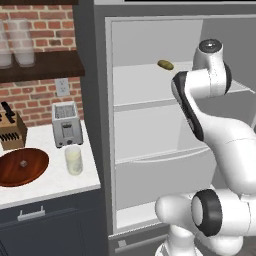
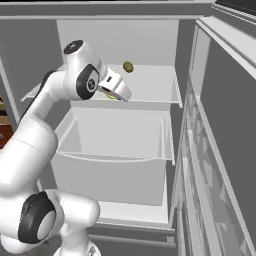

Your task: Grab a lemon wedge from the fridge and one ice cube from the ice bowl, and put them in the glass of lemonade.

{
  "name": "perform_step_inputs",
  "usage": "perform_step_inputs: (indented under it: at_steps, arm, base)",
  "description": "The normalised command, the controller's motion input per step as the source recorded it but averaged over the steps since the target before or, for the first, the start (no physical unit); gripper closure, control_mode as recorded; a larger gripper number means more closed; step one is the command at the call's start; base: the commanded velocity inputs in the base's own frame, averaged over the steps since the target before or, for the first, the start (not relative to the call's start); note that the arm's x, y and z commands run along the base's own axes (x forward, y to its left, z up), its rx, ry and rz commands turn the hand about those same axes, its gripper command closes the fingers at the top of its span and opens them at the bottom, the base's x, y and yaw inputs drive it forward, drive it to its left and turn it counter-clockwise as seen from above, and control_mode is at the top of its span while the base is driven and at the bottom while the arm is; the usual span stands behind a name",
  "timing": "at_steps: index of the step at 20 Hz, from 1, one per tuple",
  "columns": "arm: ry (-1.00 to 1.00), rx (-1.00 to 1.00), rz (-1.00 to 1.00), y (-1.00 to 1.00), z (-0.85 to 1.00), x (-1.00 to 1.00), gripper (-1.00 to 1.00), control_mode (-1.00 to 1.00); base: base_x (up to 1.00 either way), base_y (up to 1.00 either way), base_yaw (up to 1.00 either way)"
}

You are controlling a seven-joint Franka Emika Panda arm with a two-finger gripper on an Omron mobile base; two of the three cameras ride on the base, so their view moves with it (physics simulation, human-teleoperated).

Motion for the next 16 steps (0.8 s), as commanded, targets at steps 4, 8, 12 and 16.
perform_step_inputs:
  at_steps: [4,8,12,16]
  arm:
    - [0.1,0.0,0.17,0.25,-0.19,-1.0,1.0,-1.0]
    - [0.1,0.0,0.24,0.4,-0.09,-1.0,1.0,-1.0]
    - [0.06,0.0,0.29,0.43,-0.14,-1.0,1.0,-1.0]
    - [0.02,0.0,0.27,0.16,-0.11,-0.98,1.0,-1.0]
  base:
    - [0.0,0.0,0.0]
    - [0.0,0.0,0.0]
    - [0.0,0.0,0.0]
    - [0.0,0.0,0.0]
